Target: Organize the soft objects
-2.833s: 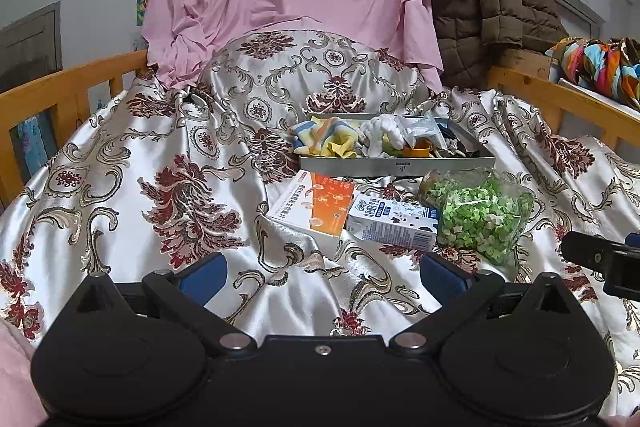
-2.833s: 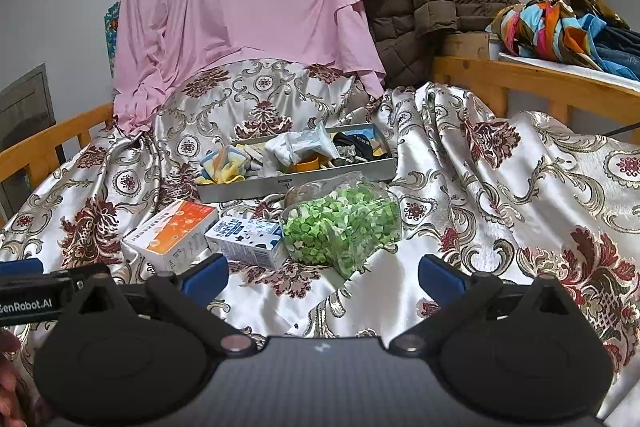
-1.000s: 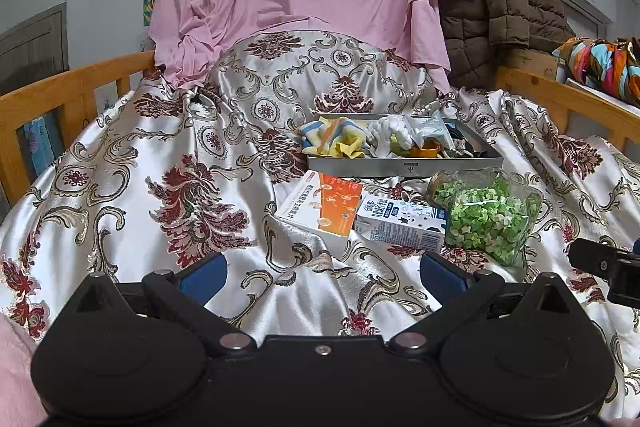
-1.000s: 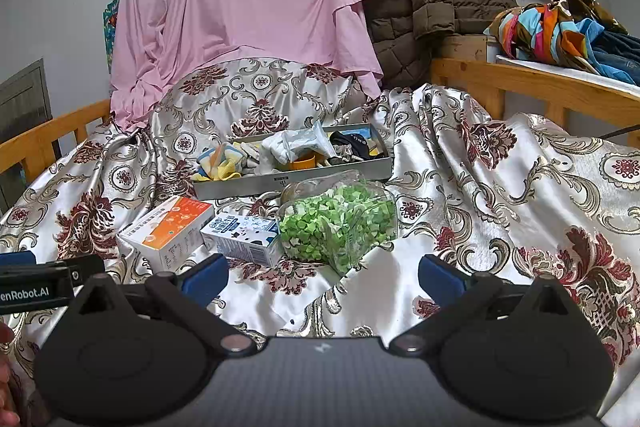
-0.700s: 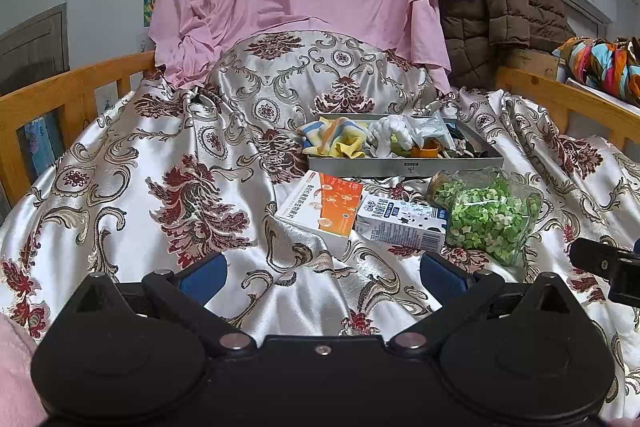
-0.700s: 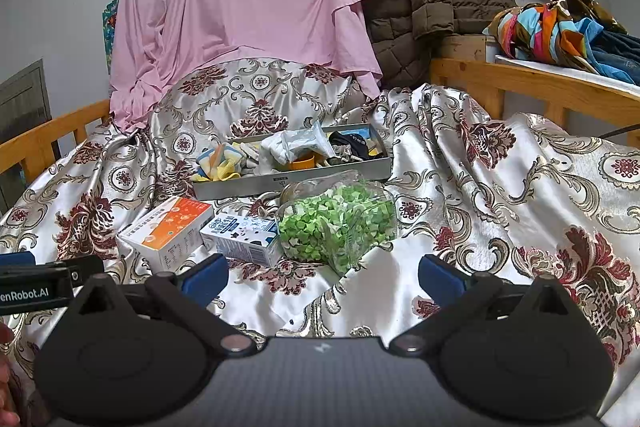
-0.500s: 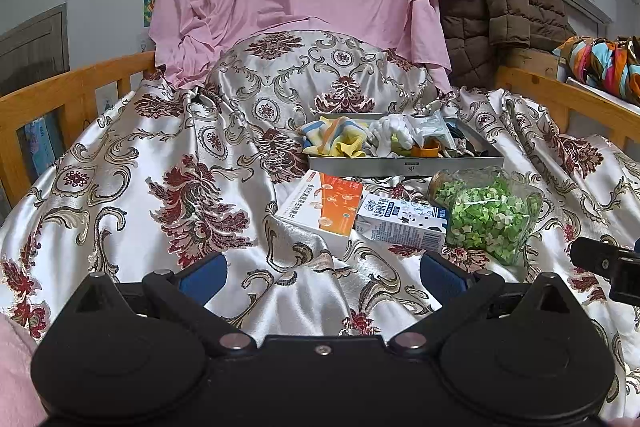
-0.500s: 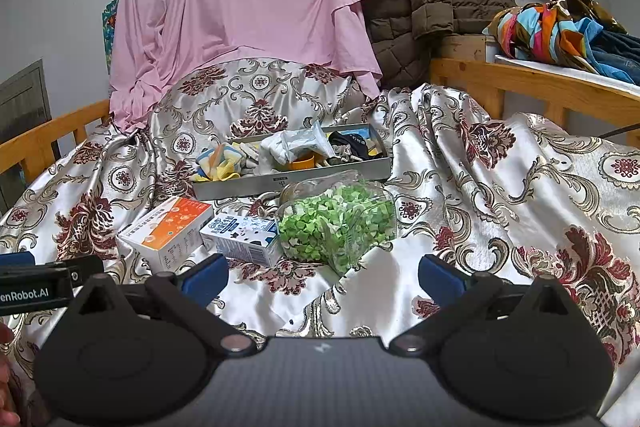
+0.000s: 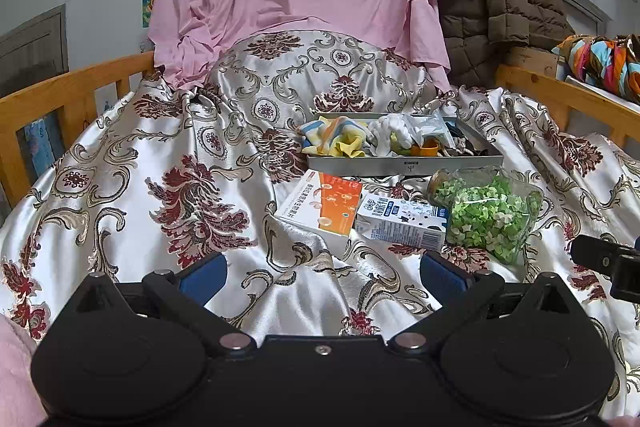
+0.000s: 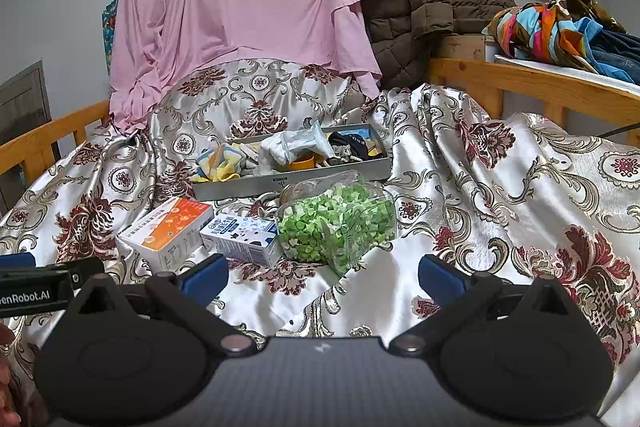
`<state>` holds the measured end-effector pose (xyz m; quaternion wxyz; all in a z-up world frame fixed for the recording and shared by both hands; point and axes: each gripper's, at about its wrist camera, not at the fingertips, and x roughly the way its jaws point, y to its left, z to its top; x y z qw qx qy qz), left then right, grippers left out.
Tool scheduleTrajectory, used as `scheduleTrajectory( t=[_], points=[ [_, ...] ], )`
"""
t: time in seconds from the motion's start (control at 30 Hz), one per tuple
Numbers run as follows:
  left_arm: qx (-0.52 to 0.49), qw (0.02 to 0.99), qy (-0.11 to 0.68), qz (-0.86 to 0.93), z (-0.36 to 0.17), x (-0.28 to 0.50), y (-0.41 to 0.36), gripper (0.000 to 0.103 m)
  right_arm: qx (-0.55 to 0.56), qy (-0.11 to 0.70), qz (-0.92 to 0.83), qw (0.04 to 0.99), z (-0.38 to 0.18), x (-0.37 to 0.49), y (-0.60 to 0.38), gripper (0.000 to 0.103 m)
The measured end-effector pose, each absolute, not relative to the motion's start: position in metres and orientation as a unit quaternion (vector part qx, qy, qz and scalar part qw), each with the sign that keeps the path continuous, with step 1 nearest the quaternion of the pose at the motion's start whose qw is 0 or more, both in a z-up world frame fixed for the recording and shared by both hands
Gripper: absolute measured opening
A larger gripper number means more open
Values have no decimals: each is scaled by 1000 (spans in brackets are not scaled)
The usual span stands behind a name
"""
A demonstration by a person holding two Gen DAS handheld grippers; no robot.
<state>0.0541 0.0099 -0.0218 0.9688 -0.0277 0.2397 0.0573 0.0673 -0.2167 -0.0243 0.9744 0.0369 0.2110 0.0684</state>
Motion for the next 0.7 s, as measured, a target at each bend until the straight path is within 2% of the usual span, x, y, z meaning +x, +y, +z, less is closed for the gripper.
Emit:
scheduleTrajectory(
  t=[0.7],
  points=[
    [-67, 964, 258, 23, -22, 54, 18, 102, 37, 210, 68, 975, -24, 67, -216, 103]
  ],
)
